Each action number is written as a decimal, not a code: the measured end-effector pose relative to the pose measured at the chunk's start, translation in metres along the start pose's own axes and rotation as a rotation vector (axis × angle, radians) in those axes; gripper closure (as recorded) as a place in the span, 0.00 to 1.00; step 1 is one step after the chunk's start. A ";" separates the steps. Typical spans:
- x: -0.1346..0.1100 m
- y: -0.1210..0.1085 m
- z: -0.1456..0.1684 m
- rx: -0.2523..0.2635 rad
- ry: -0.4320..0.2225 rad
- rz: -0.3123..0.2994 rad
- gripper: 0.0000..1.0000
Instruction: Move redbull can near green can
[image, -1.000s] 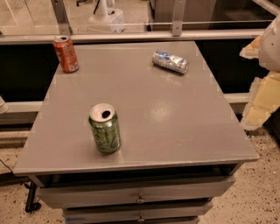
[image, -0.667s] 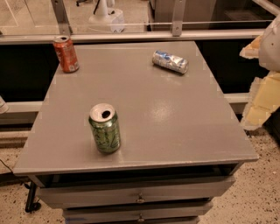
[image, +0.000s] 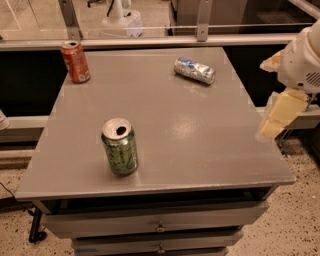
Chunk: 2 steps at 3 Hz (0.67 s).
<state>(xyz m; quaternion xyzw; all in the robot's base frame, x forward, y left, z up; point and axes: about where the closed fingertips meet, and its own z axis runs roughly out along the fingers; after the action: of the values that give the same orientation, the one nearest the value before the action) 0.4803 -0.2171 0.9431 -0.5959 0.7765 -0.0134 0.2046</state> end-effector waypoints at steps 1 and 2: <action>-0.003 -0.032 0.024 0.037 -0.053 0.003 0.00; -0.009 -0.060 0.040 0.077 -0.124 0.018 0.00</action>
Offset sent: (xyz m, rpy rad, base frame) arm 0.1104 -0.0007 -0.0243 0.1882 -0.1746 -0.0215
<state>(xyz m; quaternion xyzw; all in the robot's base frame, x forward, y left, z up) 0.5504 -0.2171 0.9247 -0.5802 0.7665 -0.0044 0.2754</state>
